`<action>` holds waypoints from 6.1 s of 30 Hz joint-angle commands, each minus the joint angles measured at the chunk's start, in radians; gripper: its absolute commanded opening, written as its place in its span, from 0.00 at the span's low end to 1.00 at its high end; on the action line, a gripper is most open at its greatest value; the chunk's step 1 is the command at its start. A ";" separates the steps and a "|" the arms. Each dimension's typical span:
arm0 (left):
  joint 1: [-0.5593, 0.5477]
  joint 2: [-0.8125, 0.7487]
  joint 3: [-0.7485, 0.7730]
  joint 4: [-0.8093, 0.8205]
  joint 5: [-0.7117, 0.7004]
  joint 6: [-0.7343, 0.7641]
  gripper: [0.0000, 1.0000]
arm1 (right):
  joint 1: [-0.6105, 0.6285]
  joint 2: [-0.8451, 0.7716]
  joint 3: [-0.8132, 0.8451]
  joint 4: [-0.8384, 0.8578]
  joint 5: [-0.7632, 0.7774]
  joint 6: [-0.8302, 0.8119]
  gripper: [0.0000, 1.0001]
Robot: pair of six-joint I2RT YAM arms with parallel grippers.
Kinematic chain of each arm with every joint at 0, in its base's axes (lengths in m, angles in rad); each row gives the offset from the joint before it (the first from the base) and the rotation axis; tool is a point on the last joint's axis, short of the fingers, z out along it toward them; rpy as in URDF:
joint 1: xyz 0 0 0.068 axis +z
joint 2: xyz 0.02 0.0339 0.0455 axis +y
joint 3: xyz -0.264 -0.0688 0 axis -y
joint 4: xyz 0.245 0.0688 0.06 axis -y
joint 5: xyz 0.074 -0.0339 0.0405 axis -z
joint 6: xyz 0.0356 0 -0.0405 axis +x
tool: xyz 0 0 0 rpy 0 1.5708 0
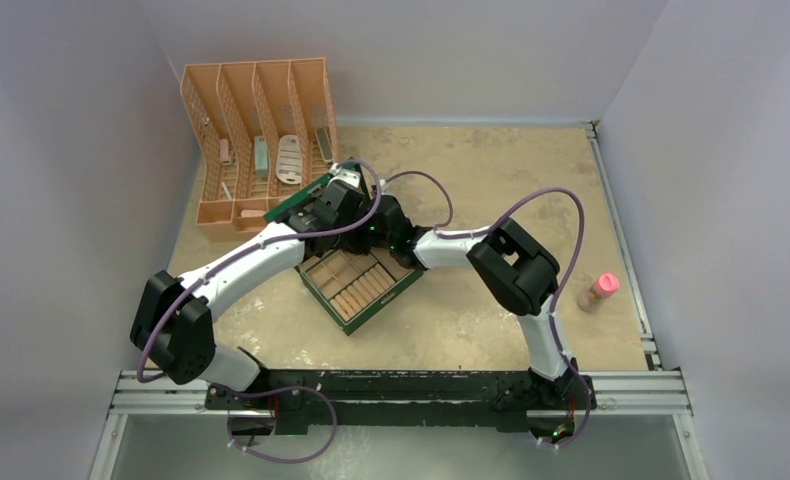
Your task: Organize the mixed jewelry
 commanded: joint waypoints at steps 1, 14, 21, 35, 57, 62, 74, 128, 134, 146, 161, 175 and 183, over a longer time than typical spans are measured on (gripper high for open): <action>0.004 -0.025 -0.009 0.008 -0.025 -0.001 0.23 | 0.039 0.029 0.029 -0.040 -0.064 -0.048 0.15; 0.005 0.042 -0.034 0.027 0.040 0.116 0.21 | 0.054 0.041 -0.136 0.166 -0.043 -0.192 0.03; 0.004 0.098 -0.002 0.010 -0.043 0.104 0.20 | 0.054 0.071 -0.153 0.175 -0.062 -0.197 0.01; 0.003 0.105 0.023 0.001 -0.078 0.099 0.06 | 0.054 0.057 -0.171 0.182 -0.074 -0.278 0.01; 0.097 0.024 0.007 0.060 0.160 0.162 0.13 | 0.054 0.017 -0.146 0.104 -0.065 -0.298 0.08; 0.100 0.024 0.010 0.052 0.150 0.153 0.17 | 0.054 0.009 -0.153 0.113 -0.072 -0.283 0.08; 0.106 0.023 0.039 0.003 0.124 0.109 0.25 | 0.054 -0.020 -0.170 0.128 -0.076 -0.245 0.09; 0.115 -0.198 0.176 -0.157 0.286 -0.069 0.33 | 0.014 -0.349 -0.402 0.332 0.104 -0.286 0.32; 0.115 -0.281 0.223 -0.161 0.256 -0.093 0.43 | 0.013 -0.365 -0.257 0.105 0.250 -0.401 0.38; 0.115 -0.524 0.170 -0.416 -0.022 -0.448 0.61 | -0.132 -0.299 -0.066 -0.213 0.243 -0.631 0.69; 0.115 -0.610 -0.108 -0.305 -0.045 -0.491 0.63 | -0.150 -0.188 -0.077 -0.238 -0.026 -0.673 0.69; 0.115 -0.474 -0.148 -0.242 -0.219 -0.540 0.63 | -0.162 -0.323 -0.350 -0.079 -0.140 -0.519 0.60; 0.115 -0.492 -0.221 0.075 -0.158 -0.330 0.61 | -0.163 -0.394 -0.506 0.044 -0.173 -0.439 0.57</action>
